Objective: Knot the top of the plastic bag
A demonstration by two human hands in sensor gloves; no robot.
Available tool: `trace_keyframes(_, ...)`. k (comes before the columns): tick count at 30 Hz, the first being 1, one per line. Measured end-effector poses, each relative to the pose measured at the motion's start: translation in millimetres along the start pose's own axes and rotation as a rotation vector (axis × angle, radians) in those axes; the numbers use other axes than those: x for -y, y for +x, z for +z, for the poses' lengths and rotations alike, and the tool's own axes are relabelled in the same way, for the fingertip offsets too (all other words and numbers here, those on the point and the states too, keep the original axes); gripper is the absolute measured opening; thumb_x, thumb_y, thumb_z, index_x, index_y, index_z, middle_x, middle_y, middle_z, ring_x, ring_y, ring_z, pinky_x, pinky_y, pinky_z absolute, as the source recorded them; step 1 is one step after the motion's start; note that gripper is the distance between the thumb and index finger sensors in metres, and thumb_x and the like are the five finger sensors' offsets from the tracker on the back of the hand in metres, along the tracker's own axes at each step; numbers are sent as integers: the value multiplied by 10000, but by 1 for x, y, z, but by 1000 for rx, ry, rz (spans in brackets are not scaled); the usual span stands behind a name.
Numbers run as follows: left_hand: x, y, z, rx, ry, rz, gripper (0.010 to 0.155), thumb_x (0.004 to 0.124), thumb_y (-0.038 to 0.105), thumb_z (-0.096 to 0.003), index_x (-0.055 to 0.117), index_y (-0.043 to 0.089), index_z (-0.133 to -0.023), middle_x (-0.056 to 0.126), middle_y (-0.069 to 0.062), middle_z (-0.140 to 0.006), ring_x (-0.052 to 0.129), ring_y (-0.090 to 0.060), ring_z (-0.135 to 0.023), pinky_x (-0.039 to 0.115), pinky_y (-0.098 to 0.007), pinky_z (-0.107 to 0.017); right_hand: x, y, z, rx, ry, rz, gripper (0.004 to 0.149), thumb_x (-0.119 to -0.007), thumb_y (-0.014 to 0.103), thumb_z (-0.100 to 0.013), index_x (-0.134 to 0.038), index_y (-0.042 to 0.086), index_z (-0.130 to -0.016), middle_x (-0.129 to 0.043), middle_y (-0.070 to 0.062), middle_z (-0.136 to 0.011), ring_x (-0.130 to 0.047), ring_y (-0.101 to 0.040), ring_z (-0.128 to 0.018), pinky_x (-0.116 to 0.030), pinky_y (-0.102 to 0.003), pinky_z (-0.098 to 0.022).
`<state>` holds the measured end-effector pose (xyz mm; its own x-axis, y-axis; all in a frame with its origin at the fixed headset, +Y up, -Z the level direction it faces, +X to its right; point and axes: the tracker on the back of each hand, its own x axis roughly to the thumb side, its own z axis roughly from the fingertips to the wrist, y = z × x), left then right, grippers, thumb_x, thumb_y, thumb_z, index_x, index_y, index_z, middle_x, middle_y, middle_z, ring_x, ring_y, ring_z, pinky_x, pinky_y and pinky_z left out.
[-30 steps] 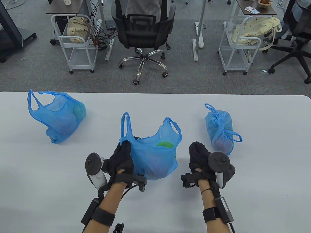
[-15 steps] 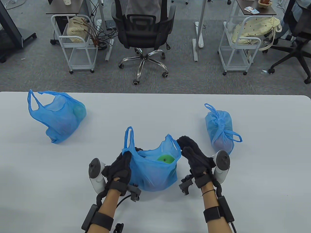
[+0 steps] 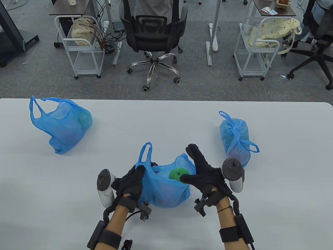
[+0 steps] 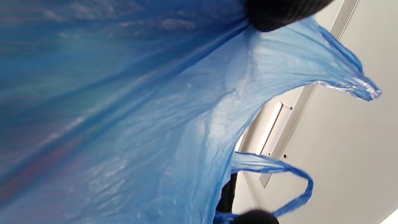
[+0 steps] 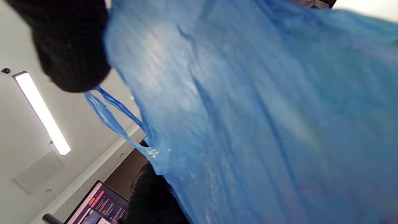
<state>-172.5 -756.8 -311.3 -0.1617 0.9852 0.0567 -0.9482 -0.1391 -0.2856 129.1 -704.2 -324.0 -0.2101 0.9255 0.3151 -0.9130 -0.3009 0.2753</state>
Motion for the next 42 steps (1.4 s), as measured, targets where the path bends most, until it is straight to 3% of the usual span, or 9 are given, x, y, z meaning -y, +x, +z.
trace_keyframes(2,3,1,-1,0,-33,-21,461,582,464,-523,832,286,-868,912,-27,-957,888,-345,-903,523,-724,-689,-4,1,-1,-2,-57,64,953,-969,421,-410,-402,81,-1097,-659,-205,-1023,-563,-541,-996,-354,-816,-575)
trace_keyframes(5,6,2,-1,-3,-50,-30,466,582,467,-526,830,277,-872,906,-37,-960,878,-364,-903,514,-723,-692,-5,-2,1,28,-266,115,740,-972,341,-403,-626,99,-1011,-894,-45,-726,-900,-396,-731,-549,-759,-543)
trace_keyframes(10,5,9,1,14,-82,-17,519,595,525,-521,786,268,-930,872,-62,-1001,844,-405,-927,503,-760,-675,-5,-11,5,-32,-304,-30,369,-905,304,-467,-846,169,-806,-901,-83,-619,-915,-356,-574,-616,-723,-505)
trace_keyframes(18,11,58,10,128,-325,-78,892,705,764,-429,471,258,-1126,633,-93,-1182,615,-456,-1082,359,-811,-696,-6,-15,6,-68,-374,-83,343,-850,327,-497,-833,177,-805,-891,-67,-599,-915,-332,-542,-640,-697,-491)
trace_keyframes(24,21,94,26,143,-314,-535,1061,892,667,-394,287,233,-1149,377,-144,-1257,363,-511,-1137,307,-859,-669,-3,-18,8,-90,-392,-95,350,-816,336,-515,-824,166,-822,-889,-61,-595,-914,-330,-539,-640,-693,-489)
trace_keyframes(28,33,88,27,128,-92,-707,858,907,529,-436,476,199,-1100,565,-146,-1192,568,-481,-1097,437,-840,-665,-7,-16,7,-81,-372,-91,352,-795,334,-524,-818,159,-828,-891,-57,-589,-914,-330,-538,-639,-690,-492)
trace_keyframes(30,32,76,25,143,22,-616,600,883,447,-452,683,244,-980,777,-99,-1085,743,-427,-1028,513,-806,-663,-10,-15,7,-77,-352,-92,355,-782,328,-528,-813,150,-833,-891,-59,-587,-913,-335,-536,-636,-691,-492)
trace_keyframes(32,29,63,22,109,9,-471,409,794,375,-504,750,269,-896,908,-54,-966,886,-369,-926,557,-756,-668,-13,-13,7,-69,-337,-91,358,-763,324,-534,-806,142,-840,-892,-57,-586,-913,-331,-540,-633,-693,-493)
trace_keyframes(42,3,29,16,2,31,-6,411,697,369,-546,616,264,-935,988,124,-738,998,-242,-829,564,-667,-718,-29,-7,0,32,-196,-392,369,-693,326,-560,-756,200,-901,-942,-49,-768,-884,-397,-806,-596,-705,-555)
